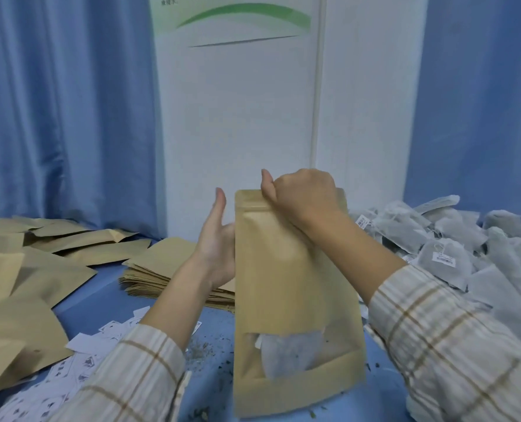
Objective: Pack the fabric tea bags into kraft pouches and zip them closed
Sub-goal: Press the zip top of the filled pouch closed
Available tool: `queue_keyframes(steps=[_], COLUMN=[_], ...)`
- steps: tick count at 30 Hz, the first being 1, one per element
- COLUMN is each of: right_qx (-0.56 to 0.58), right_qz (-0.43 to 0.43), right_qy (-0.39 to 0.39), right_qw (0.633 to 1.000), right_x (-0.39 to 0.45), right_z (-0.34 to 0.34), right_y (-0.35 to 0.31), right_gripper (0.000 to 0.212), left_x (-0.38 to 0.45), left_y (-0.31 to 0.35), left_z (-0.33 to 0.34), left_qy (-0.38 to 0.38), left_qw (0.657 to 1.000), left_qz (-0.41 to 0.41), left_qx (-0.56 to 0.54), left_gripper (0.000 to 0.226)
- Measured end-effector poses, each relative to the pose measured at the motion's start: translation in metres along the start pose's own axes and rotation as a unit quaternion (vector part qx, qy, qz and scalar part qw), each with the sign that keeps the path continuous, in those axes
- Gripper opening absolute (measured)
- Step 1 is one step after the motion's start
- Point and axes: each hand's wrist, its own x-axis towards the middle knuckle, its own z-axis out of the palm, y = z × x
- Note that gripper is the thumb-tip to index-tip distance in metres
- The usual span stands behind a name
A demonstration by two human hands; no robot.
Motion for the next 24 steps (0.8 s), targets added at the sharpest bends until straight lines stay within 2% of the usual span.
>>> queue_keyframes(steps=[1,2,4,6,9,11,13,14,17,21,24], right_qx=[0.017,0.033,0.055,0.125,0.259,0.283,0.320,0.341,0.327,0.247,0.231], right_qz=[0.014,0.028,0.042,0.045,0.043,0.010,-0.009,-0.007,-0.021,-0.053,-0.064], right_qy=[-0.031,-0.053,-0.092,-0.183,-0.334,-0.383,-0.381,-0.363,-0.296,-0.335,-0.289], right_qw=[0.999,0.998,0.993,0.974,0.905,0.880,0.868,0.867,0.897,0.908,0.927], right_x=[0.003,0.004,0.005,0.004,0.006,0.008,0.009,0.008,0.006,0.009,0.009], right_z=[0.002,0.002,0.000,0.001,-0.008,-0.017,-0.019,-0.018,-0.008,-0.006,-0.006], right_y=[0.002,0.004,0.005,0.006,0.015,0.028,0.040,0.045,0.046,0.035,0.030], right_gripper=[0.060,0.059,0.059,0.062,0.070,0.066,0.042,0.036,0.045,0.030,0.028], left_x=[-0.001,0.001,0.007,0.011,0.013,0.012,0.012,0.011,0.010,0.008,0.007], left_y=[0.001,0.000,-0.006,-0.011,-0.017,-0.018,-0.018,-0.017,-0.015,-0.017,-0.020], left_z=[-0.002,-0.004,-0.002,0.001,-0.005,-0.009,-0.012,-0.013,-0.013,-0.004,-0.001], left_qy=[-0.010,0.009,0.098,0.186,0.199,0.200,0.203,0.204,0.205,0.240,0.290], left_qw=[1.000,0.996,0.968,0.941,0.946,0.948,0.949,0.950,0.949,0.934,0.901], left_qz=[0.016,0.047,0.123,0.168,0.172,0.171,0.171,0.169,0.170,0.192,0.231], left_qx=[0.021,0.070,0.197,0.227,0.191,0.180,0.169,0.164,0.170,0.185,0.224], left_gripper=[0.082,0.073,0.039,0.018,0.019,0.019,0.018,0.018,0.017,0.016,0.020])
